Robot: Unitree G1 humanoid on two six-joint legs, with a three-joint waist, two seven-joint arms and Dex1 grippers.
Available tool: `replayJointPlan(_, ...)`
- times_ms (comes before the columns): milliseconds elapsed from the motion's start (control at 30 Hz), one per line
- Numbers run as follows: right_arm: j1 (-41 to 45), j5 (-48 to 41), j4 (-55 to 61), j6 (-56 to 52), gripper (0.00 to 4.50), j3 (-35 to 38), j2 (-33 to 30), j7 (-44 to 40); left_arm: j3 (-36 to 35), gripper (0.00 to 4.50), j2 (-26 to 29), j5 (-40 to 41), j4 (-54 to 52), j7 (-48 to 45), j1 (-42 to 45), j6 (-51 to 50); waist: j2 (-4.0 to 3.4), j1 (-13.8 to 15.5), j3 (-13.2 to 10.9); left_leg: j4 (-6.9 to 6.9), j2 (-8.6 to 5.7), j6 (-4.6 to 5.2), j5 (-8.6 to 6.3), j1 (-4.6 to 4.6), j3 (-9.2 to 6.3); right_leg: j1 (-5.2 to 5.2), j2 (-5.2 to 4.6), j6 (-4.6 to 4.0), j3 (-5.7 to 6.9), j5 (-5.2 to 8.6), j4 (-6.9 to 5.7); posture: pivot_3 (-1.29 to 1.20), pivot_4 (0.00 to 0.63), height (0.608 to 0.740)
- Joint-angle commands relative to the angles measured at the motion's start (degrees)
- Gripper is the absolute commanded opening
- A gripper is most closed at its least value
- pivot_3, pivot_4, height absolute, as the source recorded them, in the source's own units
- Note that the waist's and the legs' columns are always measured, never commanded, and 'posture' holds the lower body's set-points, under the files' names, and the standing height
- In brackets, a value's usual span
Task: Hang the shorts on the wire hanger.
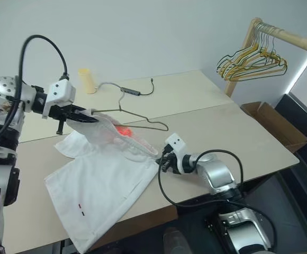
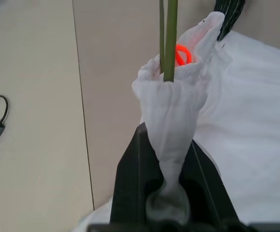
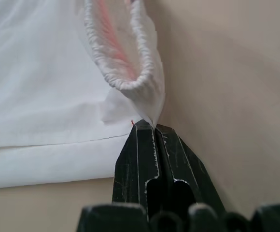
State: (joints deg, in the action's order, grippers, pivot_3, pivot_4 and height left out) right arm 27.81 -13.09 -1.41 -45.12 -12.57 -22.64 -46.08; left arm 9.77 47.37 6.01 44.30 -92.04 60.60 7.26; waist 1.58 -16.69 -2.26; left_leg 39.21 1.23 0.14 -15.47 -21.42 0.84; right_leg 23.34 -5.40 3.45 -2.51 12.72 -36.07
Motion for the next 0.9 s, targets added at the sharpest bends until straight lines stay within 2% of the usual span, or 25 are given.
replayJointPlan(33, 1.07, -2.04, 3.22, 1.78, 0.04, 3.07, -5.53, -4.52, -0.52, 0.0, 4.78, 9.41, -5.27, -0.46, -0.61, -1.61, 0.01, 0.04, 0.0, 0.0, 0.0, 0.0, 0.0, 0.0, 0.0, 0.01, -0.01, 0.0, 0.0, 0.0, 0.0, -0.25, 0.0, 0.74)
replayJointPlan(167, 2.4, -6.48, 2.64, 0.94, 0.04, 5.0, -11.17, -12.08, 1.45, 0.0, 7.88, 15.1, -7.38, -0.46, -2.82, -2.32, 0.0, 0.08, 0.0, 0.0, 0.0, 0.0, 0.0, 0.04, 0.0, -0.03, 0.0, 0.01, 0.0, 0.01, 0.0, -0.26, 0.0, 0.74)
replayJointPlan(333, 5.75, -9.22, -0.67, -0.88, 0.04, 6.19, -13.7, -15.05, 4.07, 0.0, 10.33, 18.48, -8.57, -0.46, -4.93, -1.38, 0.0, 0.07, 0.0, 0.0, 0.02, 0.0, 0.0, 0.16, 0.01, -0.13, 0.02, 0.02, -0.01, 0.02, -0.01, -0.26, 0.0, 0.74)
replayJointPlan(900, 9.81, -6.29, -2.3, 4.18, 0.04, 4.97, -18.28, -15.4, 6.77, 0.0, 10.7, 13.96, -5.19, -0.46, -5.42, 3.14, 0.0, 0.22, -0.01, 0.0, 0.0, 0.0, 0.0, 0.11, 0.03, -0.08, 0.0, 0.02, -0.01, 0.02, 0.01, -0.25, 0.0, 0.74)
